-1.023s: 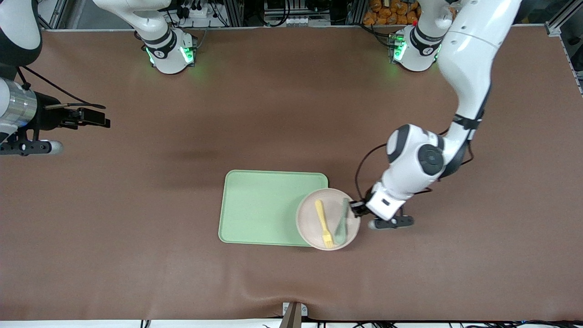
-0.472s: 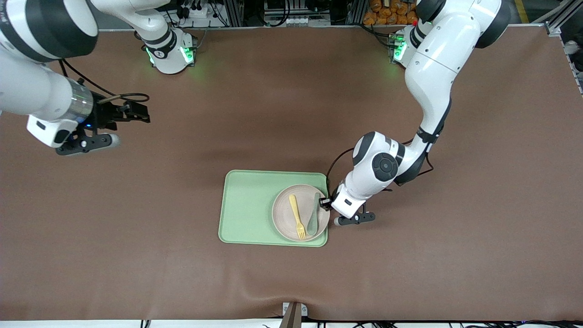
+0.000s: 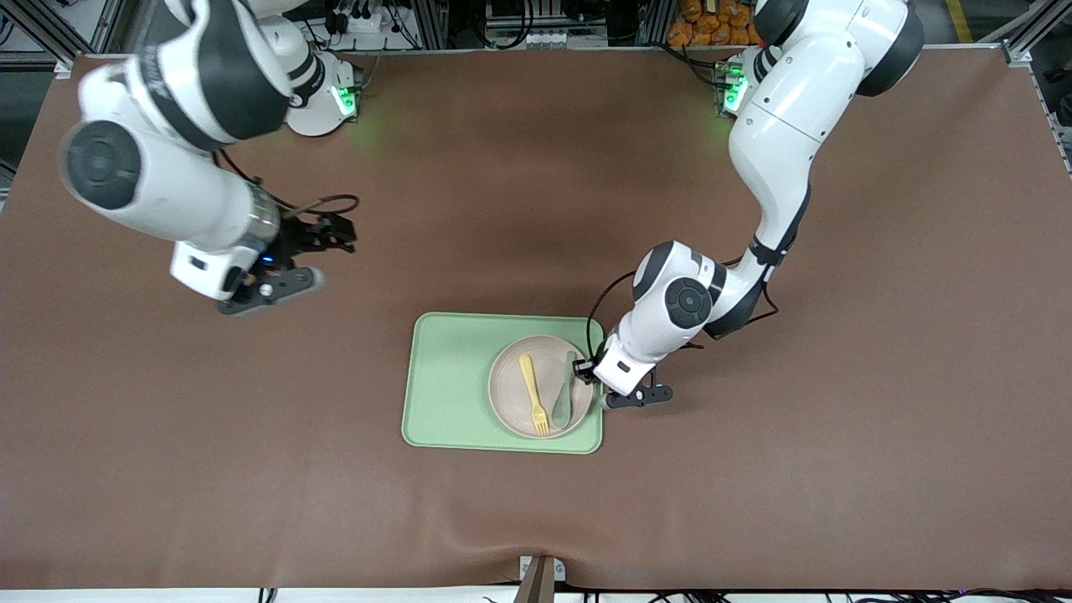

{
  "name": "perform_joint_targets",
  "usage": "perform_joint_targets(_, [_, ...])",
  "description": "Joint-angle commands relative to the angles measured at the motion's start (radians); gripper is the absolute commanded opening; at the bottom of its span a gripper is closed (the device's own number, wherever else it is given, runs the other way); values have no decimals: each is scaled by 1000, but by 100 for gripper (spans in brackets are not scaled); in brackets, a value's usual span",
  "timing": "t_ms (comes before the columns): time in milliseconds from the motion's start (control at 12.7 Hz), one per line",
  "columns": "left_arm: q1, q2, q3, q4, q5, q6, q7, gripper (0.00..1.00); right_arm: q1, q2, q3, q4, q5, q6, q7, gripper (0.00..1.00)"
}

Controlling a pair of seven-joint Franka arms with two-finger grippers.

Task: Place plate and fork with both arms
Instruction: 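Carry the plate with the left gripper onto the green tray, then open the left gripper and withdraw while the right gripper approaches the plate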

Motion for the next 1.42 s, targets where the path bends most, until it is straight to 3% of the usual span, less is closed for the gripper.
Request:
perform_joint_targets(0, [-14, 10, 37, 25, -4, 5, -12, 99, 82, 56, -9, 15, 7, 84, 4, 100])
perform_joint_targets(315, [9, -96, 49, 25, -5, -21, -13, 100, 183, 162, -9, 29, 6, 263, 2, 100])
perform_joint_targets(708, [43, -367, 143, 24, -2, -356, 0, 100, 277, 355, -9, 153, -8, 428, 1, 100])
perform_joint_targets(1181, [234, -686, 141, 24, -2, -872, 126, 100, 314, 530, -7, 170, 3, 696, -5, 100])
perform_joint_targets(1338, [297, -756, 143, 21, -2, -995, 195, 100, 327, 608, -9, 235, -5, 765, -27, 100])
